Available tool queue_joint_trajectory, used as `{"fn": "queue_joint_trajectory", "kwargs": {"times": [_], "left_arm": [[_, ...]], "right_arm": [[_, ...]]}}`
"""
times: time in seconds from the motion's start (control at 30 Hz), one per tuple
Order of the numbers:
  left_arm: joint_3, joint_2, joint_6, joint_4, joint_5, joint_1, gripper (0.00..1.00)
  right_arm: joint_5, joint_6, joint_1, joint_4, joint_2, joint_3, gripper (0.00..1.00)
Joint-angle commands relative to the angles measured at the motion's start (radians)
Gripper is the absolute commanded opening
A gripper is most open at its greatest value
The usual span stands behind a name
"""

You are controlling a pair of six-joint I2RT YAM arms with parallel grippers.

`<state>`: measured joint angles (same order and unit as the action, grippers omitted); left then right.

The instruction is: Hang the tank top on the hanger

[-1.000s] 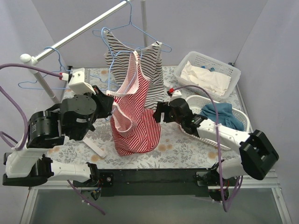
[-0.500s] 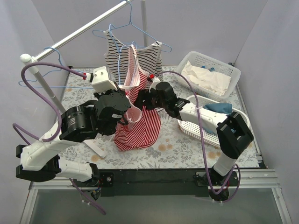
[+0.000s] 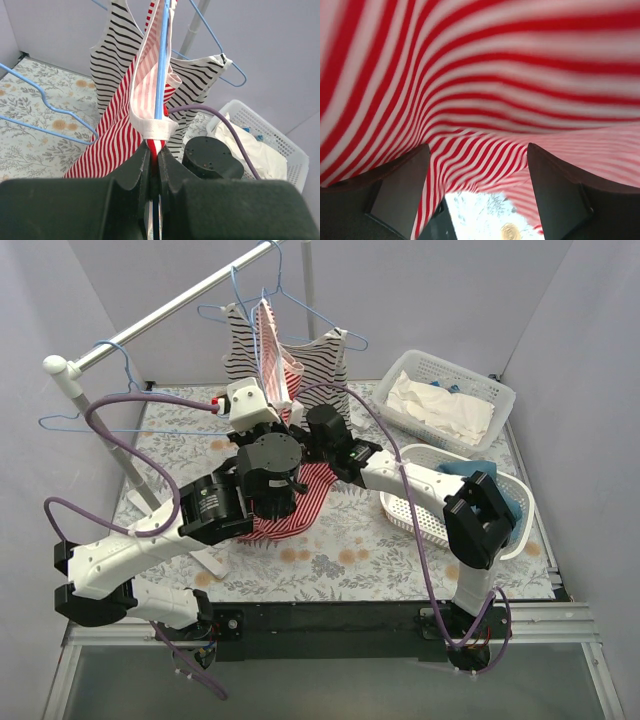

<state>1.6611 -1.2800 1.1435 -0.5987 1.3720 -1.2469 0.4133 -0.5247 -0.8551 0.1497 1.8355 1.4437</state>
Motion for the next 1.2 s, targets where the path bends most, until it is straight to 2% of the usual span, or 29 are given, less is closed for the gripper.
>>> {"fn": "queue_joint_trajectory", "kwargs": {"times": [0.0,0.07,0.13,0.23,0.33,0.47,0.5,0.67,0.93,1.17], "left_arm": [[-0.084,0.036,-0.296,0.421,0.151,-0.002,0.00],[-0.165,0.056,-0.504,0.705,0.170,-0.002,0.00],[-0.201,0.073,-0.553,0.810,0.165,0.010,0.00],[-0.184,0.051,-0.498,0.771,0.165,0.026,0.00],[-0.164,0.012,-0.516,0.771,0.150,0.040,0.00],[-0.170,-0.030,-0.629,0.868,0.104,0.082,0.00],[-0.170,-0.045,-0.687,0.888,0.104,0.093,0.00],[-0.158,-0.119,-0.758,0.959,0.085,0.150,0.00],[-0.080,-0.196,-0.781,1.004,0.065,0.202,0.00],[0.000,-0.257,-0.823,1.053,0.056,0.239,0.00]], "right_arm": [[0.090,0.022,-0.010,-0.019,0.021,0.037,0.86],[0.070,0.022,-0.010,-0.035,0.013,0.021,0.86],[0.042,0.026,-0.010,-0.048,-0.011,-0.003,0.86],[-0.057,0.035,-0.010,-0.122,-0.059,-0.041,0.86],[-0.139,0.035,-0.009,-0.182,-0.125,-0.092,0.86],[-0.218,0.041,-0.007,-0.234,-0.214,-0.212,0.87],[-0.228,0.042,-0.006,-0.246,-0.234,-0.232,0.87],[-0.240,0.046,-0.005,-0.274,-0.352,-0.313,0.88],[-0.255,0.071,-0.005,-0.357,-0.487,-0.364,0.88],[-0.268,0.084,-0.005,-0.392,-0.536,-0.393,0.88]]}}
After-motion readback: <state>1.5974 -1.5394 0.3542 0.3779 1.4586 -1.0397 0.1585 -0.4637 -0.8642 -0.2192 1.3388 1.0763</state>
